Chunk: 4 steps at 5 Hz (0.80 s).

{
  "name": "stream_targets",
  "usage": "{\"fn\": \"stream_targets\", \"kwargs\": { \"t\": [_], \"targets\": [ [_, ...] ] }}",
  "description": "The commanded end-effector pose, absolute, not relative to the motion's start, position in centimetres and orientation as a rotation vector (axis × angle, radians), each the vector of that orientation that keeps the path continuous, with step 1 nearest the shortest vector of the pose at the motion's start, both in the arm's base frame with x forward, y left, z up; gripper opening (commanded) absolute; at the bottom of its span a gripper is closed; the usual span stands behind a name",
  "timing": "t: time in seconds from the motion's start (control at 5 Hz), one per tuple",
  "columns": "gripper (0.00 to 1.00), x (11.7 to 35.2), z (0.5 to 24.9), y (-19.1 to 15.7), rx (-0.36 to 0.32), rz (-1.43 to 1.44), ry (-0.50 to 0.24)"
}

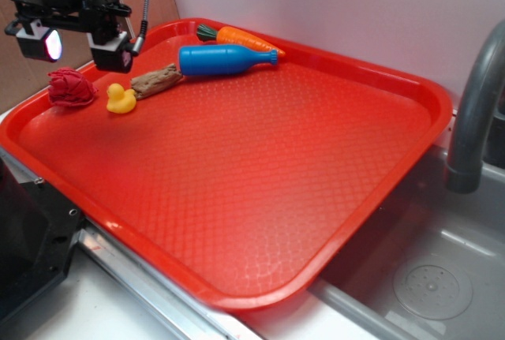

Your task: Grab the red paper.

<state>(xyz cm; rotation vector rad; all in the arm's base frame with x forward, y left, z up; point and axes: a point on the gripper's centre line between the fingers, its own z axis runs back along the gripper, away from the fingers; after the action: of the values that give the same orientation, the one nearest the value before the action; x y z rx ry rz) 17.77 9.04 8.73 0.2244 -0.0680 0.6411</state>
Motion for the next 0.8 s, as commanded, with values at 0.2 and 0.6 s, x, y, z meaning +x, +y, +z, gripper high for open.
{"fn": "stream_targets", "kwargs": {
  "t": [0.2,0.6],
  "targets": [
    [1.00,17.4,9.1,13.2,0.197,0.812,-0.187],
    [1.00,17.3,7.6,15.2,0.221,0.760,-0.208]
  ]
}}
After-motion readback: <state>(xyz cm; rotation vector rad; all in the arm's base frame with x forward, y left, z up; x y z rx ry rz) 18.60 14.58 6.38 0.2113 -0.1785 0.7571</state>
